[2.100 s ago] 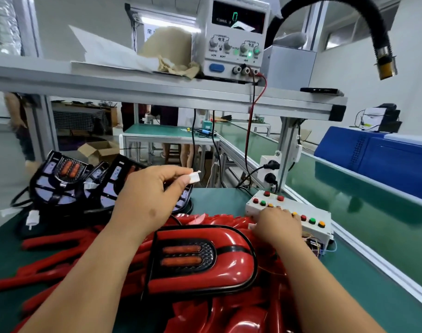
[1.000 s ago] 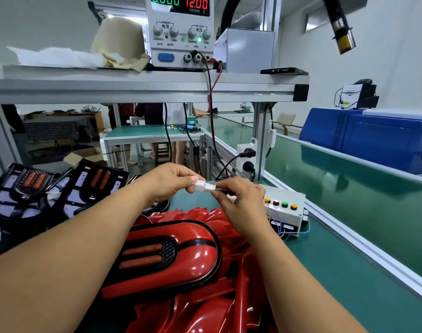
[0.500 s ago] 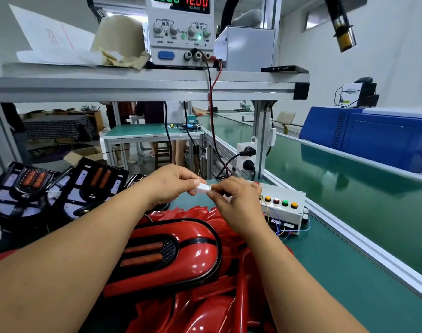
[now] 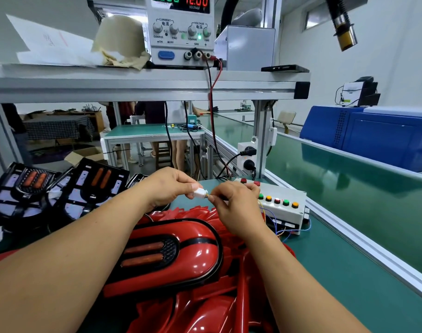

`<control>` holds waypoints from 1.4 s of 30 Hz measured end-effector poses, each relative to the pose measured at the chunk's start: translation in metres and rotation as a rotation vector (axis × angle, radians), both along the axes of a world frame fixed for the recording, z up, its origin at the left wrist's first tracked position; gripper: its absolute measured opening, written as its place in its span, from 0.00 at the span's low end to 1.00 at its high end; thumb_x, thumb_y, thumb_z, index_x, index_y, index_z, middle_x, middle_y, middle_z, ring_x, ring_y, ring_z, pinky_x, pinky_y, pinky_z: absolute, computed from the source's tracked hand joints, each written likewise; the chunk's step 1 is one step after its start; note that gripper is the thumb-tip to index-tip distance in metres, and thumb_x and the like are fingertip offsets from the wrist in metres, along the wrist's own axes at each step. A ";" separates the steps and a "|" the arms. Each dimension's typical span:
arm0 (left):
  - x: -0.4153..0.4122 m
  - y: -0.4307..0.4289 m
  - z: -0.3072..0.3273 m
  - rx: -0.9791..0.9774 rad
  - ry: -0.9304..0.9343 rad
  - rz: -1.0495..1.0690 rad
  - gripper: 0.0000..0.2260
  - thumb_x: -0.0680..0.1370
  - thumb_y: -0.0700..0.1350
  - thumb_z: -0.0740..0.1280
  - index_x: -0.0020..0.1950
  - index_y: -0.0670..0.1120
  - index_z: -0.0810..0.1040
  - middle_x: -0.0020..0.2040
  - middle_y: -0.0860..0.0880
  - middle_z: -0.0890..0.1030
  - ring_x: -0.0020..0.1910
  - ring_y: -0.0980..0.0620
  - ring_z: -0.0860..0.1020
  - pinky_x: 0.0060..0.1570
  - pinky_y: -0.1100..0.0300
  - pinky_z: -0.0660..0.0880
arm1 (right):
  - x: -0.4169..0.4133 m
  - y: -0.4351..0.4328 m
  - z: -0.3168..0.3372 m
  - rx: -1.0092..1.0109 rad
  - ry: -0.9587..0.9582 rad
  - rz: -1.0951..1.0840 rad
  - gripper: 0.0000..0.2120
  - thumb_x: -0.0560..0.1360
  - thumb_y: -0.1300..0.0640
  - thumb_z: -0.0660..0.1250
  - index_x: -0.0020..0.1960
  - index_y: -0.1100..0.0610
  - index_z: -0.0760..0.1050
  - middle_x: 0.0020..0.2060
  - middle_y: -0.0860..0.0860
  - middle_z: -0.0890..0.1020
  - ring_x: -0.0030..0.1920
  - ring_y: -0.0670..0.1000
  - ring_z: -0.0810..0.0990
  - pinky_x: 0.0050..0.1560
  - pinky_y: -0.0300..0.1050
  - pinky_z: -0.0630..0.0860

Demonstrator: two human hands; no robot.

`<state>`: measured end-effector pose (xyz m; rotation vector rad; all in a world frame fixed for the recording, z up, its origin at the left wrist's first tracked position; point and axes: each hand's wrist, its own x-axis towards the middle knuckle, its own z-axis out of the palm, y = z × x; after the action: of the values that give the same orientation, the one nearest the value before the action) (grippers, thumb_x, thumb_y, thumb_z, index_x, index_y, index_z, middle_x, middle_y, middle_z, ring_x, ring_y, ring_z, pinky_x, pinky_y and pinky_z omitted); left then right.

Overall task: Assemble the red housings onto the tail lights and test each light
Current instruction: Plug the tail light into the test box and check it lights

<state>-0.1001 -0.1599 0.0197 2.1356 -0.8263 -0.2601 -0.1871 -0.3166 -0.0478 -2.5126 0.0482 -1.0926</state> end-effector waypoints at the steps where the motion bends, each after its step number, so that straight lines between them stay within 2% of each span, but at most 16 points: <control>1: 0.000 0.000 0.000 0.000 0.003 0.002 0.08 0.79 0.44 0.68 0.55 0.44 0.84 0.38 0.51 0.83 0.40 0.61 0.76 0.43 0.68 0.67 | 0.000 0.001 0.000 0.002 -0.005 0.005 0.03 0.76 0.54 0.69 0.43 0.52 0.79 0.37 0.40 0.75 0.46 0.46 0.74 0.52 0.45 0.54; 6: 0.001 0.002 -0.005 -0.020 0.001 0.032 0.07 0.79 0.45 0.68 0.53 0.46 0.85 0.35 0.54 0.82 0.38 0.56 0.75 0.39 0.64 0.68 | 0.000 0.002 -0.003 0.013 -0.022 0.014 0.05 0.76 0.54 0.69 0.42 0.53 0.79 0.34 0.40 0.73 0.43 0.46 0.74 0.50 0.44 0.53; 9: -0.005 0.008 -0.006 0.029 -0.005 0.022 0.08 0.79 0.48 0.68 0.53 0.49 0.85 0.29 0.59 0.80 0.30 0.60 0.71 0.32 0.69 0.67 | 0.001 0.002 -0.005 -0.009 0.024 -0.003 0.05 0.77 0.51 0.67 0.44 0.50 0.80 0.36 0.41 0.77 0.46 0.46 0.74 0.51 0.45 0.54; 10: -0.008 0.011 -0.005 0.061 -0.033 0.012 0.10 0.80 0.49 0.67 0.56 0.49 0.84 0.36 0.60 0.83 0.35 0.62 0.74 0.37 0.70 0.69 | 0.001 0.001 -0.006 -0.036 0.062 -0.019 0.06 0.77 0.49 0.66 0.45 0.49 0.81 0.39 0.42 0.79 0.48 0.46 0.74 0.52 0.46 0.54; 11: -0.010 0.015 -0.003 0.076 -0.081 0.017 0.12 0.80 0.50 0.66 0.62 0.50 0.82 0.49 0.58 0.85 0.47 0.62 0.78 0.48 0.70 0.69 | 0.001 0.000 -0.007 -0.066 0.113 -0.039 0.07 0.78 0.47 0.65 0.47 0.48 0.81 0.42 0.44 0.80 0.50 0.46 0.74 0.54 0.46 0.54; 13: -0.017 0.032 0.002 0.020 -0.196 0.080 0.16 0.81 0.50 0.64 0.69 0.54 0.75 0.68 0.54 0.76 0.67 0.57 0.71 0.62 0.66 0.62 | 0.004 -0.001 -0.009 -0.126 0.244 -0.086 0.10 0.78 0.46 0.63 0.47 0.48 0.81 0.44 0.45 0.80 0.53 0.48 0.74 0.58 0.50 0.53; 16: -0.034 0.082 -0.001 -0.173 -0.229 0.112 0.17 0.77 0.60 0.66 0.66 0.70 0.71 0.69 0.62 0.72 0.69 0.60 0.69 0.63 0.65 0.63 | 0.006 -0.004 -0.015 -0.143 0.372 -0.144 0.14 0.77 0.44 0.61 0.45 0.50 0.81 0.45 0.47 0.79 0.54 0.51 0.75 0.60 0.53 0.57; 18: -0.048 0.127 -0.011 -0.134 -0.156 0.080 0.29 0.65 0.74 0.68 0.65 0.78 0.64 0.70 0.70 0.67 0.68 0.63 0.67 0.67 0.58 0.64 | 0.008 -0.006 -0.018 -0.088 0.380 -0.171 0.15 0.76 0.41 0.61 0.52 0.49 0.81 0.52 0.47 0.80 0.58 0.51 0.75 0.62 0.54 0.58; 20: -0.057 0.166 -0.030 -0.013 -0.134 0.054 0.44 0.57 0.76 0.71 0.68 0.81 0.54 0.72 0.74 0.59 0.71 0.64 0.62 0.71 0.51 0.62 | 0.010 -0.008 -0.018 -0.077 0.377 -0.193 0.18 0.76 0.39 0.61 0.53 0.50 0.79 0.55 0.48 0.79 0.60 0.52 0.73 0.63 0.54 0.62; 23: -0.068 0.193 -0.055 0.145 -0.099 -0.002 0.55 0.52 0.76 0.74 0.68 0.81 0.41 0.74 0.75 0.49 0.75 0.66 0.54 0.74 0.54 0.59 | 0.012 -0.011 -0.017 -0.085 0.421 -0.227 0.16 0.75 0.37 0.60 0.44 0.50 0.70 0.52 0.51 0.79 0.59 0.56 0.72 0.58 0.52 0.69; 28: -0.073 0.181 -0.078 0.248 -0.073 -0.035 0.62 0.51 0.78 0.73 0.63 0.76 0.24 0.72 0.73 0.36 0.75 0.65 0.44 0.75 0.57 0.53 | 0.016 -0.015 -0.005 -0.100 0.577 -0.291 0.19 0.73 0.32 0.58 0.37 0.47 0.64 0.49 0.48 0.75 0.62 0.56 0.68 0.58 0.56 0.65; 31: -0.073 0.170 -0.081 0.254 -0.065 -0.028 0.64 0.52 0.77 0.73 0.62 0.74 0.21 0.73 0.72 0.35 0.74 0.67 0.42 0.75 0.60 0.51 | 0.024 -0.016 -0.001 -0.170 0.664 -0.298 0.23 0.73 0.30 0.55 0.45 0.49 0.73 0.50 0.46 0.69 0.65 0.56 0.65 0.60 0.58 0.62; 34: -0.073 0.167 -0.083 0.216 -0.089 -0.037 0.64 0.50 0.79 0.71 0.60 0.73 0.18 0.72 0.71 0.33 0.74 0.68 0.40 0.74 0.62 0.48 | 0.030 -0.018 -0.002 -0.209 0.741 -0.311 0.29 0.74 0.28 0.50 0.52 0.49 0.77 0.60 0.49 0.70 0.67 0.58 0.62 0.63 0.59 0.60; 37: -0.070 0.159 -0.084 0.091 -0.043 -0.012 0.65 0.51 0.79 0.70 0.64 0.71 0.20 0.69 0.75 0.33 0.72 0.71 0.39 0.74 0.61 0.48 | 0.034 -0.019 -0.005 -0.201 0.773 -0.329 0.31 0.74 0.28 0.47 0.58 0.47 0.76 0.70 0.50 0.67 0.72 0.59 0.58 0.67 0.60 0.56; 40: -0.067 0.156 -0.091 -0.146 0.008 0.004 0.62 0.62 0.73 0.70 0.77 0.53 0.29 0.77 0.64 0.39 0.76 0.61 0.43 0.77 0.53 0.47 | 0.034 -0.018 -0.011 -0.265 0.774 -0.357 0.35 0.75 0.28 0.41 0.68 0.47 0.70 0.77 0.50 0.59 0.76 0.58 0.53 0.71 0.59 0.51; 42: -0.066 0.157 -0.087 0.031 -0.044 -0.049 0.67 0.55 0.75 0.73 0.73 0.62 0.25 0.75 0.65 0.36 0.75 0.57 0.40 0.78 0.49 0.46 | 0.035 -0.017 -0.011 -0.332 0.785 -0.383 0.39 0.75 0.28 0.39 0.73 0.50 0.66 0.78 0.51 0.58 0.76 0.57 0.52 0.72 0.58 0.51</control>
<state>-0.1659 -0.0026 -0.0673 2.1591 -0.9063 -0.2537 -0.1521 -0.3340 -0.0592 -3.1647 0.6272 -0.1570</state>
